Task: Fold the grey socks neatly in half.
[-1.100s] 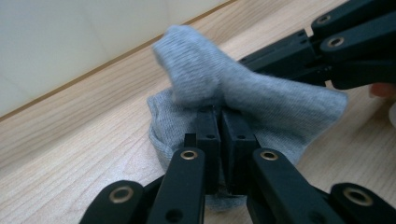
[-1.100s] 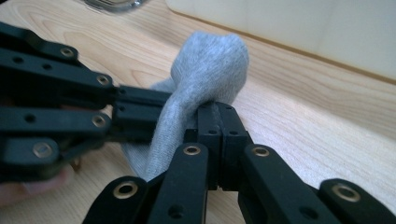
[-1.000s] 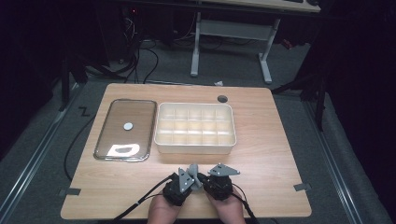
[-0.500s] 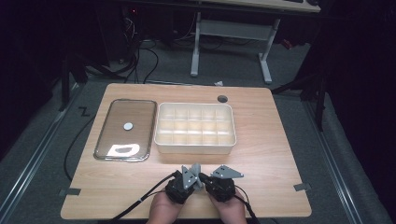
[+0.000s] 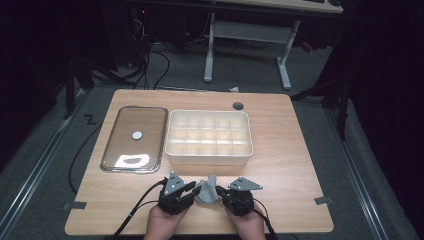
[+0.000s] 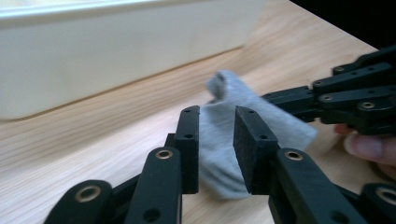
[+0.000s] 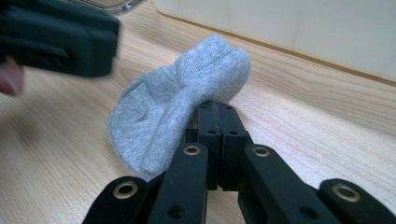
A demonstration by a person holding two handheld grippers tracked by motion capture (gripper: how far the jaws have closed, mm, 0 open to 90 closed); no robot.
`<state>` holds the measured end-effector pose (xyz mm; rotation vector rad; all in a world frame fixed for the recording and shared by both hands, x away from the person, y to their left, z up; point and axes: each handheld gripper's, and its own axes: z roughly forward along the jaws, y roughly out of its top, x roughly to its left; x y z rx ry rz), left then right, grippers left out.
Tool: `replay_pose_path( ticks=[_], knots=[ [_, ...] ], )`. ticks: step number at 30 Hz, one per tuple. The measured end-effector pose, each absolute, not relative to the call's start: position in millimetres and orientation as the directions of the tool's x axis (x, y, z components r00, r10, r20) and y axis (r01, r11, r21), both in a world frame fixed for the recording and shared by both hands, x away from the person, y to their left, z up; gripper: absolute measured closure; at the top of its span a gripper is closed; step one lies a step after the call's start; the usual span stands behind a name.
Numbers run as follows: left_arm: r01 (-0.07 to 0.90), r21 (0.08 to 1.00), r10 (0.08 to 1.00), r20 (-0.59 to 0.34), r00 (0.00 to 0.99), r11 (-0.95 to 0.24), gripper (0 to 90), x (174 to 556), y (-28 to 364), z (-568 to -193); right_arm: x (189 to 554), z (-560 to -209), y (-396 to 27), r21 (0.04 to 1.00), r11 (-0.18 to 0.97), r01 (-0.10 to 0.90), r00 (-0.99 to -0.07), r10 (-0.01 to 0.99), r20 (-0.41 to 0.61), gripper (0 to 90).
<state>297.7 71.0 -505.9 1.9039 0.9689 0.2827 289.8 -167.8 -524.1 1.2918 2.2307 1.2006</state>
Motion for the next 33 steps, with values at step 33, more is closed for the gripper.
replay_pose_path(
  ticks=[33],
  knots=[
    [0.516,0.737,0.699,-0.083,0.710,-0.437,81.9,287,26,-523,283,-516,-170,0.805,0.224,0.550,-0.540,0.830,0.137,87.9]
  ],
)
